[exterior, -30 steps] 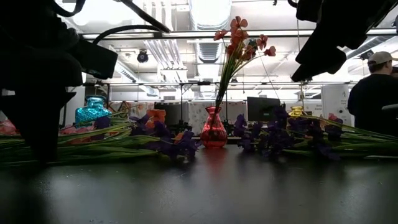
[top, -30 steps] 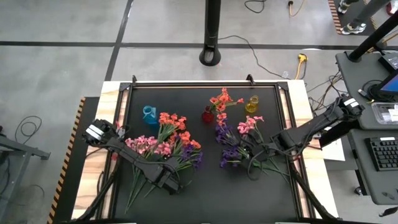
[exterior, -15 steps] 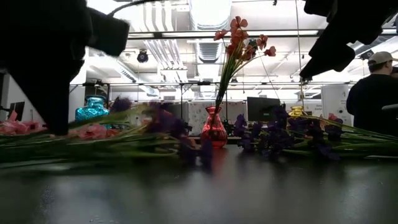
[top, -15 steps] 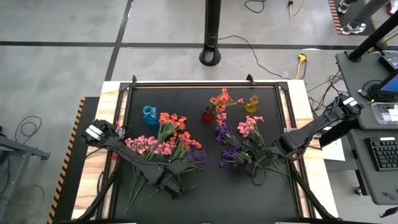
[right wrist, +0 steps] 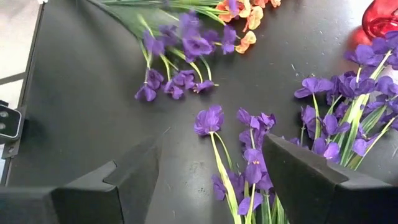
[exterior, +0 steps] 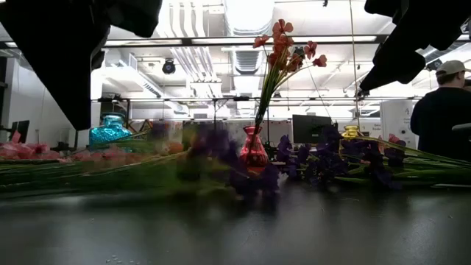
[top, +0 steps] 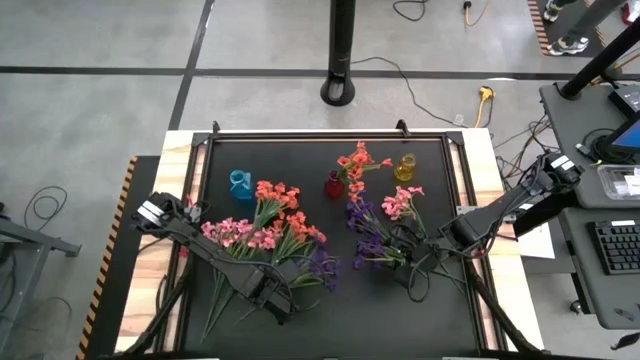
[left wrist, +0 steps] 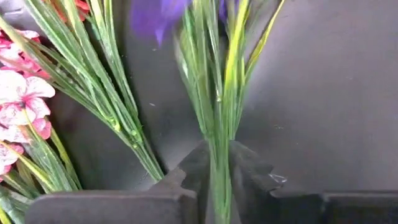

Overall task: Sort flowers into vase by color
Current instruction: Put the bottom left violet flowers into the blue vase

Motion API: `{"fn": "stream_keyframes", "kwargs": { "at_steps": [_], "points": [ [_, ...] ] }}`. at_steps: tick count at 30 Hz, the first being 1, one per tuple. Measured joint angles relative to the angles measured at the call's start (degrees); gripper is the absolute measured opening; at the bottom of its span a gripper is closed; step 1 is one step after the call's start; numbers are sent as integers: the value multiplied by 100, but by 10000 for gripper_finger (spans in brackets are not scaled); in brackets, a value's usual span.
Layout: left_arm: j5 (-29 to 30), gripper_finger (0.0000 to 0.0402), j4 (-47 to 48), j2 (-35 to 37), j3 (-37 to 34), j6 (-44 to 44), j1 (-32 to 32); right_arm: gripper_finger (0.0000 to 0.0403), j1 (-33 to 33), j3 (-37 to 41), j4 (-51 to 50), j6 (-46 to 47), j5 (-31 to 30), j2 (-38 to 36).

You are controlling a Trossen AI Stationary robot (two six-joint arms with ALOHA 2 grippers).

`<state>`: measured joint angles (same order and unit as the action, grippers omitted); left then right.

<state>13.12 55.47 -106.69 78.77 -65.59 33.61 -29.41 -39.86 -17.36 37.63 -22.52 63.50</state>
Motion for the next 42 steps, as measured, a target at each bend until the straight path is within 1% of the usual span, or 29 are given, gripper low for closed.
{"fn": "stream_keyframes", "kwargs": {
  "at_steps": [4, 8, 12, 15, 19, 24, 29, 37, 42],
  "points": [
    [-3, 102, -225, 0, -92, -14, 9, 271, 0, -1, 0, -1, -2, 0],
    [13, 165, -298, 0, -112, -23, 36, 271, 0, 0, 0, -5, -2, 0],
    [341, 227, -299, 0, -186, -63, 85, 270, 0, 0, 2, -9, -2, 0],
    [464, 255, -381, 0, -290, -219, 85, 272, 0, 0, 0, -9, -4, 0],
    [519, 264, -651, 0, -528, -348, 83, 274, 1, 0, 1, -11, -11, 23],
    [650, 257, -740, 0, -714, -548, 83, 274, 2, 0, 2, -11, -13, 35],
    [650, 252, -1368, 0, -899, -516, 83, 269, 2, 0, 1, -11, -13, 35],
    [744, 252, -1437, 0, -1022, -546, 81, 271, 2, 0, 2, -11, -13, 35],
    [703, 252, -1573, -345, -955, -538, 80, 270, 2, 0, 2, -13, -15, 35]
  ]
}}
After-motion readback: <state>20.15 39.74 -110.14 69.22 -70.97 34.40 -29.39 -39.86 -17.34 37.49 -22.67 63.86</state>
